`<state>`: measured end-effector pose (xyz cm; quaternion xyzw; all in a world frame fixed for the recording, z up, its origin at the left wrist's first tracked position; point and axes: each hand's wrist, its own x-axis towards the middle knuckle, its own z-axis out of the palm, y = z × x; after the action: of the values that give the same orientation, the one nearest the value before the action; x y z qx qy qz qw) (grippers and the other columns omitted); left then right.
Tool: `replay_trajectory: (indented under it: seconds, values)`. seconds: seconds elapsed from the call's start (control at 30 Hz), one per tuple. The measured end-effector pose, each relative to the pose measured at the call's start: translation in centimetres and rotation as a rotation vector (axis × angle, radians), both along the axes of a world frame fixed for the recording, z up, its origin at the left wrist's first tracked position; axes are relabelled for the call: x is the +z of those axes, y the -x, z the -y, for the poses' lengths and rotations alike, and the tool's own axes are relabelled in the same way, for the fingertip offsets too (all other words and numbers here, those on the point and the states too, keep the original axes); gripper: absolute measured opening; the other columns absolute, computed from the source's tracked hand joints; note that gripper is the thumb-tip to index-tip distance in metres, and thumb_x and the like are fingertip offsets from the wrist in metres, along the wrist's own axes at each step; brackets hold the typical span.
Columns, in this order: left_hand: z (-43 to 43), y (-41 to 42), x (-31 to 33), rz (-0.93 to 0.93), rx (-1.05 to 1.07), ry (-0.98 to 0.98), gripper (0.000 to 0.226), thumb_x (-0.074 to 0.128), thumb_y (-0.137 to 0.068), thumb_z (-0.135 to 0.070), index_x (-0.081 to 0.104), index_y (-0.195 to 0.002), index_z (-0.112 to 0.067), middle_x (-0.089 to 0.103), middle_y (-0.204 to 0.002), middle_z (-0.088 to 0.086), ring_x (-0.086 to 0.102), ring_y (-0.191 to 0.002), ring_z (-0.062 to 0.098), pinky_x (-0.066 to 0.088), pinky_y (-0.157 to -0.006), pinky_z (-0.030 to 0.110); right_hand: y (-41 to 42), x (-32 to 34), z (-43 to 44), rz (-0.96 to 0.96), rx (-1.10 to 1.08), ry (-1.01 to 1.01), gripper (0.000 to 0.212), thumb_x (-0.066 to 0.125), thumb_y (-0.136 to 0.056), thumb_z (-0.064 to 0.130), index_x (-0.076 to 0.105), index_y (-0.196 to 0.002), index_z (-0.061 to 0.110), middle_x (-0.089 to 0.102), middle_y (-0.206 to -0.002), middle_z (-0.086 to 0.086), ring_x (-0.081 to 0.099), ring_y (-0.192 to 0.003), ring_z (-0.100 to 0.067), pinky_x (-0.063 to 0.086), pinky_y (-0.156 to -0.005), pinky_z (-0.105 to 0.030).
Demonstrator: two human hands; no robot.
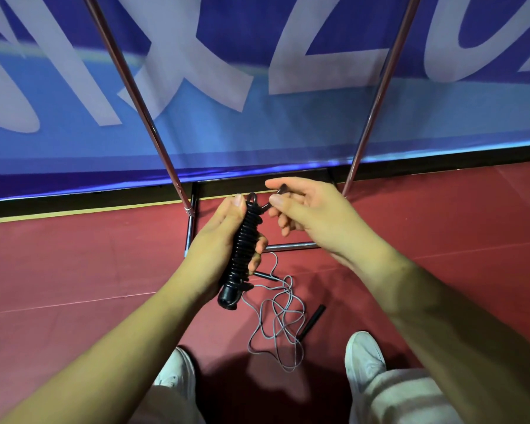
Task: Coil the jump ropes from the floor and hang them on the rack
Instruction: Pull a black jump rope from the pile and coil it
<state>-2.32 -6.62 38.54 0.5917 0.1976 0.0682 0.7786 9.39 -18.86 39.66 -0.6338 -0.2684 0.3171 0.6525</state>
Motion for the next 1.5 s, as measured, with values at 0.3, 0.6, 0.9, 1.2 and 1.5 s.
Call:
replay_trajectory:
  seconds: [0.3,0.6,0.9,1.2,1.5]
  values:
    - [0.1,0.3,0.6,0.008,-0.032,-0.028,0.049,0.032,-0.101,-0.053,0.059,-0.126,-0.021,0.054,-0.070,0.013,0.045,-0.050,0.023,0.040,-0.049,0.028,0.1,-0.1,0.0,-0.086,-0.061,-0.181,0.027,0.052,-0.092,-0.012,0.044,-0.114,0.000,0.070,-0.084,-0.011,0.058,-0.063,-0.017,0.050,-0.059,-0.027]
    - [-0.3,0.4,0.4,-0.006,-0.158,0.268,0.046,0.036,-0.097,-0.048,0.051,-0.119,-0.010,0.047,-0.067,0.014,0.040,-0.044,0.020,0.031,-0.047,0.028,0.1,1.1,0.4,0.030,0.023,-0.093,0.016,0.062,-0.089,-0.007,0.071,-0.094,0.006,0.066,-0.077,-0.020,0.050,-0.055,-0.015,0.045,-0.053,-0.025]
    - [-0.6,0.1,0.1,-0.145,-0.231,0.224,0.046,0.041,-0.092,-0.051,0.056,-0.104,-0.010,0.045,-0.060,0.012,0.038,-0.039,0.019,0.030,-0.044,0.027,-0.5,2.4,1.5,0.337,0.149,0.186,0.013,0.077,-0.079,0.002,0.078,-0.089,0.009,0.071,-0.078,-0.020,0.055,-0.055,-0.008,0.049,-0.059,-0.021]
    - [-0.4,-0.8,0.0,-0.186,-0.311,0.280,0.054,0.049,-0.089,-0.051,0.041,-0.125,-0.010,0.044,-0.051,0.012,0.042,-0.030,0.017,0.038,-0.035,0.020,-0.1,2.5,1.4,0.426,0.099,0.204,0.013,0.073,-0.080,-0.002,0.077,-0.088,0.007,0.068,-0.066,0.006,0.058,-0.057,0.003,0.043,-0.060,-0.010]
    - [-0.8,-0.6,0.1,-0.194,-0.366,0.333,0.050,0.053,-0.082,-0.053,0.057,-0.105,-0.008,0.045,-0.052,0.014,0.044,-0.030,0.020,0.039,-0.034,0.023,0.4,2.4,1.2,0.500,0.124,0.264,0.024,0.071,-0.083,0.004,0.077,-0.103,0.015,0.074,-0.082,0.007,0.066,-0.072,0.003,0.046,-0.070,-0.009]
